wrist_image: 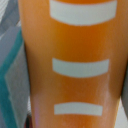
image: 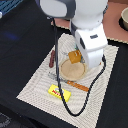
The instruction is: Interact with the objects in diverse but meaningful ways.
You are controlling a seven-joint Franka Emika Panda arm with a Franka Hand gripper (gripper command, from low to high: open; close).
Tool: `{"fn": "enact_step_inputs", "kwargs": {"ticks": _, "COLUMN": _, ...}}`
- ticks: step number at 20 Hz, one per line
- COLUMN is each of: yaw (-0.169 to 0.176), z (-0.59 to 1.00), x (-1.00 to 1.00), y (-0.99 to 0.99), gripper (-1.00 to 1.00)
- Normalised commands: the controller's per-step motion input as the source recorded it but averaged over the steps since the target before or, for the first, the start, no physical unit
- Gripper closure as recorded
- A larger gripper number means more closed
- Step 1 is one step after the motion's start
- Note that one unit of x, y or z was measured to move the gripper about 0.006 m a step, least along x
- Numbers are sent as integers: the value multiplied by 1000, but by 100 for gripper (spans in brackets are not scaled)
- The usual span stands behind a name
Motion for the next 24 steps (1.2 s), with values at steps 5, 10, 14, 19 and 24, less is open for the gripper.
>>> {"fn": "enact_step_inputs", "kwargs": {"ticks": 5, "yaw": 0, "z": 182, "x": -131, "y": 0, "gripper": -100}}
{"fn": "enact_step_inputs", "kwargs": {"ticks": 10, "yaw": 0, "z": 82, "x": -123, "y": -8, "gripper": -100}}
{"fn": "enact_step_inputs", "kwargs": {"ticks": 14, "yaw": 0, "z": -81, "x": -156, "y": -73, "gripper": -100}}
{"fn": "enact_step_inputs", "kwargs": {"ticks": 19, "yaw": 0, "z": -286, "x": -220, "y": -108, "gripper": -100}}
{"fn": "enact_step_inputs", "kwargs": {"ticks": 24, "yaw": 0, "z": -138, "x": -218, "y": -93, "gripper": -100}}
